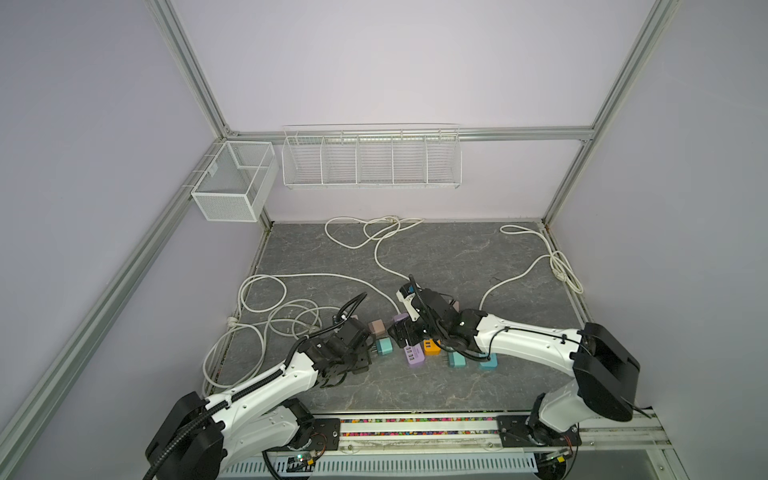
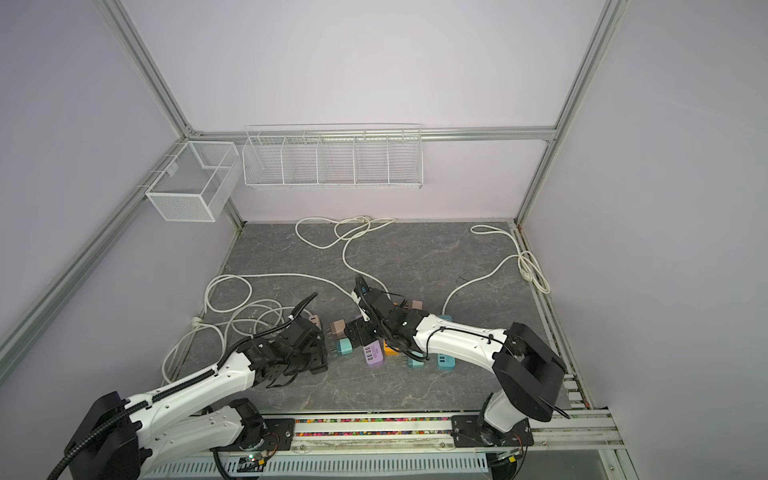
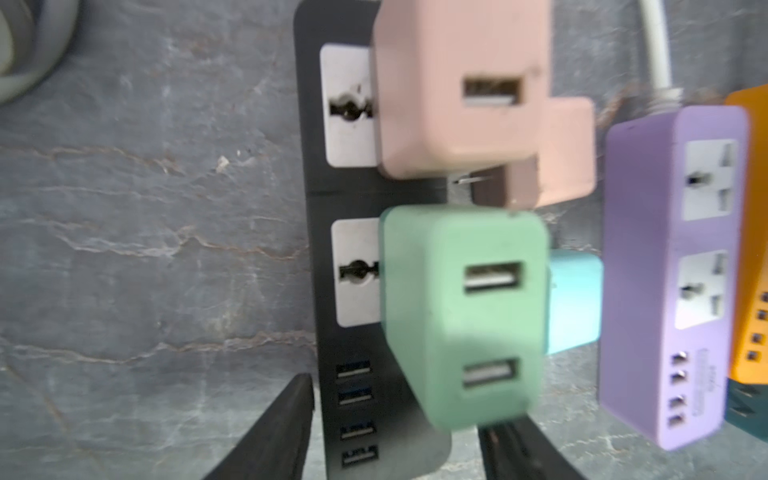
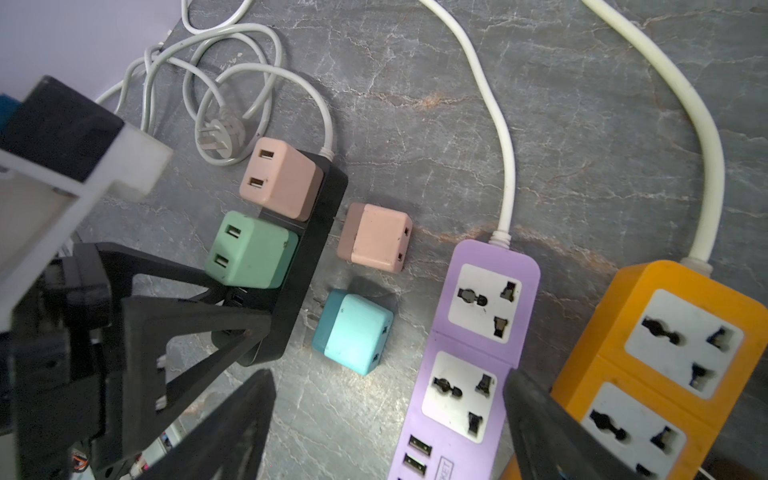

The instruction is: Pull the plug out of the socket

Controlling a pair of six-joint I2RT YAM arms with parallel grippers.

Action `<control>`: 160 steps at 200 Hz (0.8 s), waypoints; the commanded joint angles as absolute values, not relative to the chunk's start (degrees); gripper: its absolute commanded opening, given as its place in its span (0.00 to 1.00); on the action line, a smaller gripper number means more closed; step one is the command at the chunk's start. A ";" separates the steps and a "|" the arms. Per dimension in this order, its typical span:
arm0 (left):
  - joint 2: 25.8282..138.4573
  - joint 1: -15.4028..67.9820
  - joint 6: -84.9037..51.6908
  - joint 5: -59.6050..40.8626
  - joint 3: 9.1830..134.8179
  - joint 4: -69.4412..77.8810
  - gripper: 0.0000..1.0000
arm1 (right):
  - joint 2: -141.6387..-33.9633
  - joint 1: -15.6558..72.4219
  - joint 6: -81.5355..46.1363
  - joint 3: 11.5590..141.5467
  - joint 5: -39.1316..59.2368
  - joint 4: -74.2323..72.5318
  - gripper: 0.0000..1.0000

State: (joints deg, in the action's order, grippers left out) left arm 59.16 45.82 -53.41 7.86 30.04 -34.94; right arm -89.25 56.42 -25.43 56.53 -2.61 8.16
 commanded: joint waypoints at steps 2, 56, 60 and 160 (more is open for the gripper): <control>55.45 46.14 -52.73 10.88 31.76 -36.33 0.64 | -88.15 57.80 -24.87 60.01 -4.70 11.96 0.89; 44.95 41.10 -48.59 13.42 33.48 -39.19 0.63 | -93.37 62.23 -26.05 68.66 -9.93 20.27 0.89; 44.59 40.05 -48.05 12.68 33.61 -39.26 0.63 | -93.87 62.56 -26.22 69.35 -10.26 20.94 0.89; 46.01 23.49 -43.51 1.03 26.83 -30.77 0.55 | -107.83 66.53 -31.05 85.87 -14.90 33.19 0.89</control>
